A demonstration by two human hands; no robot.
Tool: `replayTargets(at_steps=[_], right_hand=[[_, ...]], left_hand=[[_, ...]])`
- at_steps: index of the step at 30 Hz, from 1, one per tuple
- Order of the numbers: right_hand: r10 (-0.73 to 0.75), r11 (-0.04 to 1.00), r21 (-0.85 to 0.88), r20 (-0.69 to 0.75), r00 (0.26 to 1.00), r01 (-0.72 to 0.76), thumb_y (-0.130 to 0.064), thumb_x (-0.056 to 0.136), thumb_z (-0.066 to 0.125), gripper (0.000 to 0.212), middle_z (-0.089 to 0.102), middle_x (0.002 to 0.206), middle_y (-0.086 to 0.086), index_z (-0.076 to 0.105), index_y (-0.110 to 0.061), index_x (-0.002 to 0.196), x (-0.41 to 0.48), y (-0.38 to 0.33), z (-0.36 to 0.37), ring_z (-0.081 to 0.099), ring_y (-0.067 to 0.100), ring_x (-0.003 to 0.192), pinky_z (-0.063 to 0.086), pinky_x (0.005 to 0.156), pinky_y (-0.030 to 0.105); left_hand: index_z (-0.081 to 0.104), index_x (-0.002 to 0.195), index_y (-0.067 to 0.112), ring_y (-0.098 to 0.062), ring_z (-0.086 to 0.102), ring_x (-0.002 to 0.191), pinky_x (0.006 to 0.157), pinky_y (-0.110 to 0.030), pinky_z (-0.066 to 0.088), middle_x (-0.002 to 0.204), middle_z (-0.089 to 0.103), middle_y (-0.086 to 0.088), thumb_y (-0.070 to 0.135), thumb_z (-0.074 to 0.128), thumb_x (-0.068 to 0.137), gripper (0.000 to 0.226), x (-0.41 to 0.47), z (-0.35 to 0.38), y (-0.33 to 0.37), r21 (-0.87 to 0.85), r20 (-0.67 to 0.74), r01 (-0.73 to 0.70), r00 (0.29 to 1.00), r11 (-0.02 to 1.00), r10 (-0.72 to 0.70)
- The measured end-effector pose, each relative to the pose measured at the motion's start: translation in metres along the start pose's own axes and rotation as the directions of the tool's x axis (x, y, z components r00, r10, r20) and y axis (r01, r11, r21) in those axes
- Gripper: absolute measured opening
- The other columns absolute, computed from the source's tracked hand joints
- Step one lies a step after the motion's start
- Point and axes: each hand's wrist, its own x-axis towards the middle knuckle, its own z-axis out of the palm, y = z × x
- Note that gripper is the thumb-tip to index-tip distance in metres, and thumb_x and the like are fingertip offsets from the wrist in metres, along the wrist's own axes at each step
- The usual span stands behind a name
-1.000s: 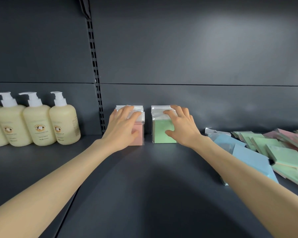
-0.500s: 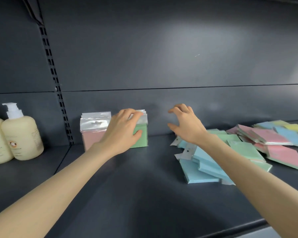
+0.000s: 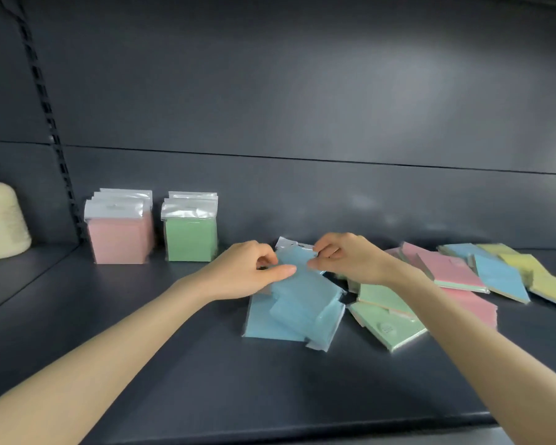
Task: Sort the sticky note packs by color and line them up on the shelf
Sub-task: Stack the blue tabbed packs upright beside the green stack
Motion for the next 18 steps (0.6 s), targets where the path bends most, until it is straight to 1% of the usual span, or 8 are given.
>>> replayTargets(at_steps=[2,5,7,8,10,12,16,18], right_hand=[[-0.015,1.0,0.028,0.077,0.997,0.013,-0.041,0.079,0.071,0.041,0.069,0.1,-0.003,0.061,-0.018,0.111,-0.005,0.005,-0.002,0.063,0.014,0.098,0.047,0.089,0.027],[-0.054,0.996,0.077,0.153,0.987,0.042,-0.037,0.079,0.074,0.042,0.062,0.088,0.001,0.064,-0.007,0.107,-0.012,0.009,-0.001,0.055,0.013,0.081,0.043,0.078,0.025],[-0.073,0.986,0.162,0.15,0.986,0.048,-0.032,0.078,0.075,0.044,0.054,0.081,0.002,0.062,0.0,0.105,-0.014,0.012,0.001,0.048,0.012,0.075,0.038,0.072,0.024],[-0.072,0.98,0.196,0.132,0.989,0.045,-0.031,0.078,0.076,0.042,0.055,0.082,0.0,0.062,-0.003,0.107,-0.014,0.014,0.002,0.05,0.012,0.077,0.04,0.073,0.022],[-0.061,0.959,0.28,0.074,0.995,0.038,-0.03,0.077,0.076,0.045,0.058,0.095,-0.001,0.058,-0.013,0.114,-0.012,0.017,0.002,0.055,0.013,0.086,0.044,0.082,0.023],[-0.04,0.916,0.398,-0.012,0.999,0.041,-0.029,0.077,0.076,0.05,0.058,0.104,0.0,0.052,-0.015,0.118,-0.011,0.018,0.001,0.058,0.014,0.093,0.046,0.087,0.026],[-0.069,0.757,0.652,0.013,0.998,0.043,-0.021,0.082,0.072,0.018,0.068,0.093,-0.004,0.06,-0.02,0.095,-0.015,0.016,0.002,0.066,0.014,0.087,0.054,0.083,0.028],[-0.063,0.639,0.768,0.005,0.998,0.036,-0.01,0.083,0.07,0.022,0.072,0.099,0.007,0.062,-0.008,0.102,-0.014,0.017,0.004,0.07,0.021,0.091,0.057,0.084,0.034]], left_hand=[[0.066,0.093,0.018,-0.006,0.056,0.076,0.075,-0.027,0.046,0.084,0.058,0.011,0.062,0.063,0.076,0.048,-0.003,0.007,0.009,-0.01,0.044,0.072,0.997,0.997,-0.071],[0.06,0.084,0.003,-0.012,0.038,0.057,0.057,-0.028,0.029,0.064,0.042,0.004,0.062,0.07,0.069,0.062,-0.006,0.018,0.018,-0.017,0.07,0.145,0.987,0.989,-0.144],[0.063,0.084,0.004,-0.012,0.042,0.058,0.059,-0.027,0.031,0.064,0.051,0.0,0.052,0.076,0.069,0.052,-0.007,0.021,0.021,-0.119,0.045,0.164,0.986,0.979,-0.16],[0.065,0.086,0.009,-0.011,0.049,0.061,0.061,-0.027,0.036,0.069,0.061,-0.001,0.045,0.078,0.07,0.042,-0.008,0.022,0.023,-0.181,0.022,0.161,0.987,0.97,-0.159],[0.066,0.092,0.015,-0.009,0.057,0.063,0.066,-0.026,0.043,0.081,0.07,-0.002,0.03,0.078,0.075,0.025,-0.009,0.021,0.028,-0.333,-0.056,0.143,0.984,0.932,-0.171],[0.062,0.098,0.015,-0.007,0.059,0.063,0.061,-0.021,0.047,0.084,0.07,-0.002,0.017,0.073,0.08,0.022,-0.009,0.019,0.033,-0.498,-0.148,0.118,0.964,0.859,-0.219],[0.054,0.102,0.01,-0.011,0.065,0.073,0.068,-0.023,0.054,0.097,0.071,-0.008,0.01,0.07,0.083,0.025,-0.007,0.022,0.039,-0.692,-0.18,0.073,0.946,0.718,-0.269],[0.051,0.097,0.012,-0.014,0.068,0.078,0.075,-0.027,0.056,0.1,0.071,-0.007,0.012,0.072,0.081,0.027,-0.007,0.026,0.038,-0.689,-0.162,0.08,0.952,0.72,-0.261]])
